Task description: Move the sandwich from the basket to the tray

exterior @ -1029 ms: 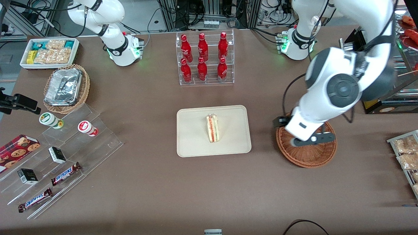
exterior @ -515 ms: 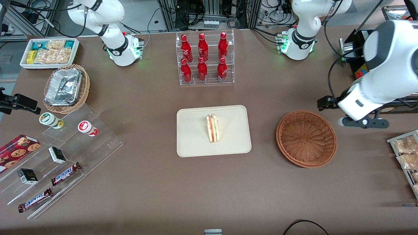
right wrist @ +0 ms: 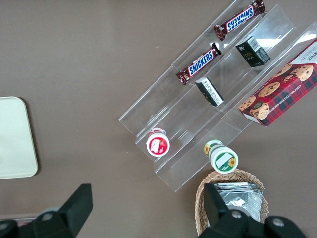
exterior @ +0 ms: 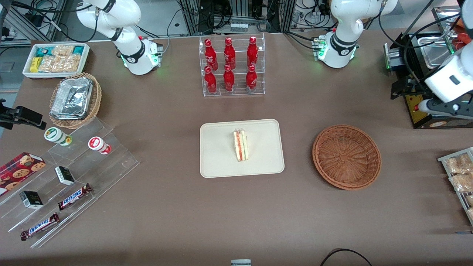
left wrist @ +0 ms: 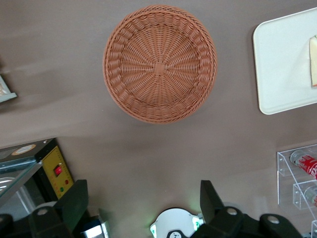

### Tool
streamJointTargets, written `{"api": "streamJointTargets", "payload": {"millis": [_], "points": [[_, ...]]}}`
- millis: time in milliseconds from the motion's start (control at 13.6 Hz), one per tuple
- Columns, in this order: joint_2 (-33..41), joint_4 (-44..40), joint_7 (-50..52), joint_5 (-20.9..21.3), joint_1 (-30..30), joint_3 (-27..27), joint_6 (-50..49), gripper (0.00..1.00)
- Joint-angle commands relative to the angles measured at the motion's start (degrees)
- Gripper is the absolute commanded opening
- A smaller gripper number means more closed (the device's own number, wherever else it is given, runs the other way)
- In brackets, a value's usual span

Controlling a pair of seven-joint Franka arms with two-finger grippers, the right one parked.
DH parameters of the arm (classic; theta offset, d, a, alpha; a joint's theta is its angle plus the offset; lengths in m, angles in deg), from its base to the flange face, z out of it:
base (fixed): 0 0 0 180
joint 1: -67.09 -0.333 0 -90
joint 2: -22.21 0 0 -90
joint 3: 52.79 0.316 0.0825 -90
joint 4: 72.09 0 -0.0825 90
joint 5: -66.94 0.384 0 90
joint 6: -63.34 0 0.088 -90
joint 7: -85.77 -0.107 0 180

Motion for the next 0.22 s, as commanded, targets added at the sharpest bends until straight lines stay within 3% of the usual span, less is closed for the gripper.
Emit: {"api": "streamJointTargets", "payload": {"millis": [0,147], "points": [[1.6,-0.4,-2.2,-0.8,-0.1,1.3,-1.0,1.00],[1.5,-0.3,-2.2,-0.7,-0.2,1.3,-0.7,1.00]]}}
